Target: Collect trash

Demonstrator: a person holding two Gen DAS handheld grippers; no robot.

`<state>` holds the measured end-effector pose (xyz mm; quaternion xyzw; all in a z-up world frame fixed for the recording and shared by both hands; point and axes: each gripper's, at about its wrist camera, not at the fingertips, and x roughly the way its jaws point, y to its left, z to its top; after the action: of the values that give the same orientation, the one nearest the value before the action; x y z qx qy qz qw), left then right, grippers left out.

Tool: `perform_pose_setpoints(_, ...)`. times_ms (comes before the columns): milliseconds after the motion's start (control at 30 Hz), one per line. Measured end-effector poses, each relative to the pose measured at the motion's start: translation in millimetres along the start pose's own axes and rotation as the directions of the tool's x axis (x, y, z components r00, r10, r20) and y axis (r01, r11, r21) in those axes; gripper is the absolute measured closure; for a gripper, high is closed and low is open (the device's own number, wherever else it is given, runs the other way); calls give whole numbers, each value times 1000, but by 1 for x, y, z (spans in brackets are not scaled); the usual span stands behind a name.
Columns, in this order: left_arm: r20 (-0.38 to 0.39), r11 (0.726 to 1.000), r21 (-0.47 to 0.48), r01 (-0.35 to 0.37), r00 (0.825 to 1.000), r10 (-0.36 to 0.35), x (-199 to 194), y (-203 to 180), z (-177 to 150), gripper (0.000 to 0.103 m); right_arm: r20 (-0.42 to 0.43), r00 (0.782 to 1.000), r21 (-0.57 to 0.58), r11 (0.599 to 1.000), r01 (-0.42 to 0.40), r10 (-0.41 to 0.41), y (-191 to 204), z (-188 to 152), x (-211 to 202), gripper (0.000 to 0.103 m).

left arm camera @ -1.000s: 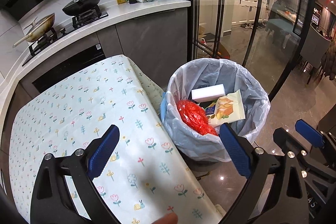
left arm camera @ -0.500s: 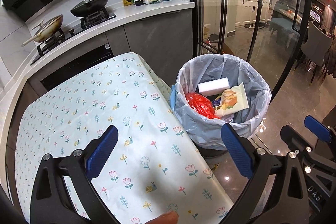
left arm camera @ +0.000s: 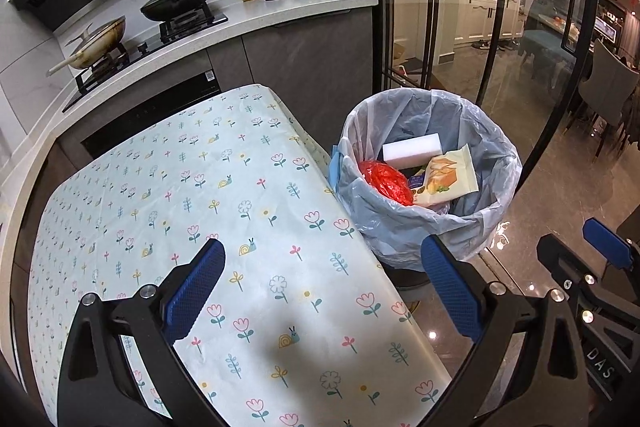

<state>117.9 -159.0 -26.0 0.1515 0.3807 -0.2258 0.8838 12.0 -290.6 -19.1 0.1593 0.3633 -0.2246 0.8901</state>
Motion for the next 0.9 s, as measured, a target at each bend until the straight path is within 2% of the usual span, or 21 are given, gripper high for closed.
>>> perform_pose_setpoints(900, -10, 1000, 7, -2, 1000, 2, 2, 2, -6, 9, -9, 1000, -8, 1000, -7, 7, 7, -2, 2, 37)
